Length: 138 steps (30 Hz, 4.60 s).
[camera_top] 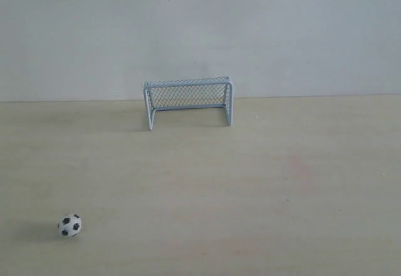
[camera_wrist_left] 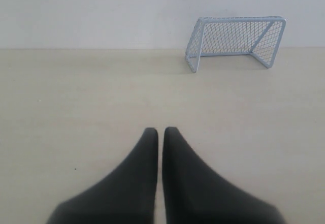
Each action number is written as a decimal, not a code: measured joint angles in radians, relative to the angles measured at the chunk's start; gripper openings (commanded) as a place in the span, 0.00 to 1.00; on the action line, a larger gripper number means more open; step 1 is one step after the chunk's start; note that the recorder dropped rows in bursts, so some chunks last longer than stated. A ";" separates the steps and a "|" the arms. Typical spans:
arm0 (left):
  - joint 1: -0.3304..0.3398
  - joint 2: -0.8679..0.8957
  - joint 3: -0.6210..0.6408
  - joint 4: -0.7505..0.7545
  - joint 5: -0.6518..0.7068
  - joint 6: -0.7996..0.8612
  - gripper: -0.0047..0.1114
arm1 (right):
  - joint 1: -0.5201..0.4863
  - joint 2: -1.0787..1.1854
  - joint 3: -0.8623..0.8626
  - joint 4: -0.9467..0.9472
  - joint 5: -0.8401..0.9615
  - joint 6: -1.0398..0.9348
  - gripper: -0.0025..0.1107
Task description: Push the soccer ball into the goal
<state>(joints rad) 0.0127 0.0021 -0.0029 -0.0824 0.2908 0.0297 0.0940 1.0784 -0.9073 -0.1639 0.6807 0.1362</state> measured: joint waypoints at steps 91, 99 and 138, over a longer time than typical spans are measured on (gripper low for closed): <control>0.000 0.000 0.000 0.000 0.000 0.000 0.08 | -0.015 -1.074 0.903 0.124 -0.379 -0.001 0.02; 0.000 0.000 0.000 0.000 0.000 0.000 0.08 | -0.015 -1.074 0.908 0.124 -0.343 -0.005 0.02; 0.000 0.000 0.000 0.000 0.000 0.000 0.08 | -0.015 -1.074 0.908 0.183 -0.342 -0.128 0.02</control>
<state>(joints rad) 0.0127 0.0021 -0.0029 -0.0824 0.2908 0.0297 0.0790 0.0043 0.0006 0.0189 0.3390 0.0079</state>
